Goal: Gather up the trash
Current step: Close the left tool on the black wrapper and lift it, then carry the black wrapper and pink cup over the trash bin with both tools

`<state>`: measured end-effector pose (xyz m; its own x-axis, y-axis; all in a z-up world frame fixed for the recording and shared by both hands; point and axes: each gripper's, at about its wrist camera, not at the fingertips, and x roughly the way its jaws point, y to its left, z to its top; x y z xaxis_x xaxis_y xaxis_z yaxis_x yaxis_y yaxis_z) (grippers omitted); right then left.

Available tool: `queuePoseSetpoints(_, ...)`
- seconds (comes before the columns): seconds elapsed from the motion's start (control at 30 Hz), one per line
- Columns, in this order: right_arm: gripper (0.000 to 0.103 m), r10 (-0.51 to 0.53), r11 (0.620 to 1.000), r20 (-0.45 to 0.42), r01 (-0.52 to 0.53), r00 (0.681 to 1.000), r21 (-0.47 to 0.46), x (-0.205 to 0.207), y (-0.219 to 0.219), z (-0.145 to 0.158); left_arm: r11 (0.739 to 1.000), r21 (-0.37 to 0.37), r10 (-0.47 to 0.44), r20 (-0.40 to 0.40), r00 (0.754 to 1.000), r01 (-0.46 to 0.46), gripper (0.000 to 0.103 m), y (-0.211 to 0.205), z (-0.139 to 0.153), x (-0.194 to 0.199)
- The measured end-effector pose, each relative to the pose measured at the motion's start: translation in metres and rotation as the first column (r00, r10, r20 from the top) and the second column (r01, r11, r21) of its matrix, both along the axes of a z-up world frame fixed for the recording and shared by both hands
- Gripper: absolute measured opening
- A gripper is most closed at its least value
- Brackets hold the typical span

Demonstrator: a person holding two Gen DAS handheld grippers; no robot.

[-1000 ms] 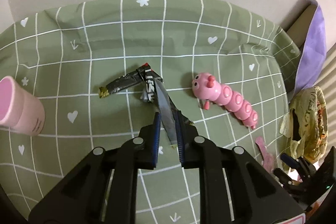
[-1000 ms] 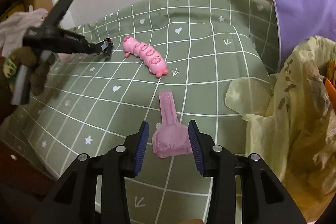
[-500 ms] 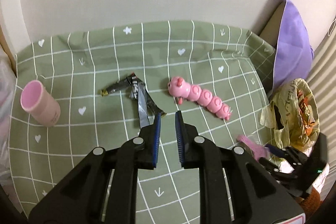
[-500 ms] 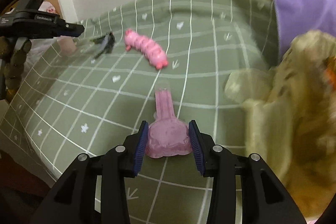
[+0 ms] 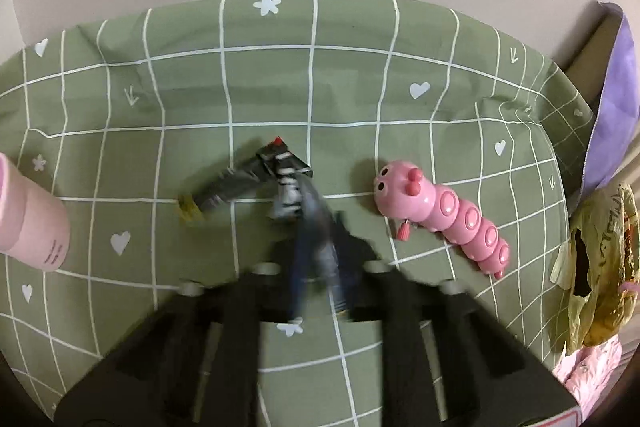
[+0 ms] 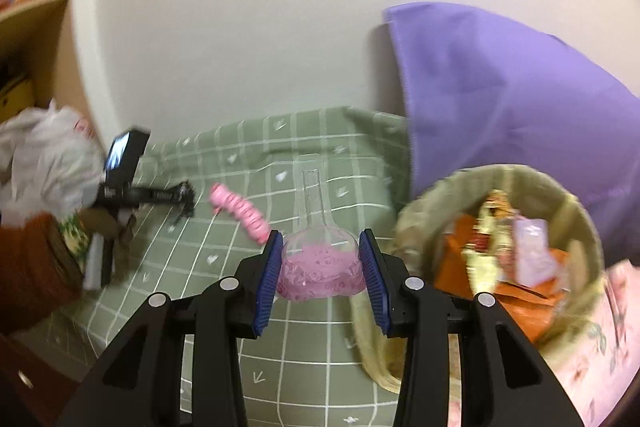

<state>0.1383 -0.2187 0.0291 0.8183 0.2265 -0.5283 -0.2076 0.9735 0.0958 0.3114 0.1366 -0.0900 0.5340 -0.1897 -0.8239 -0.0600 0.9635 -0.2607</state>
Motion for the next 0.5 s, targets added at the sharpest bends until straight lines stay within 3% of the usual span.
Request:
queuePoseSetpoints(0.17, 0.038, -0.055, 0.998, 0.053, 0.055, 0.997, 0.013, -0.02, -0.03, 0.02, 0.999, -0.036, -0.026, 0.093, 0.995, 0.03, 0.001, -0.005, 0.032, -0.013)
queuePoseSetpoints(0.37, 0.038, -0.066, 0.998, 0.125, 0.065, 0.99, 0.018, -0.036, -0.065, 0.044, 0.998, -0.031, -0.043, 0.229, 0.973, 0.052, 0.001, -0.02, 0.082, -0.035)
queuePoseSetpoints(0.5, 0.038, -0.082, 0.996, 0.143, 0.084, 0.986, -0.009, -0.045, -0.079, 0.052, 0.986, -0.04, -0.141, 0.295, 0.945, 0.159, 0.001, -0.051, 0.119, -0.048)
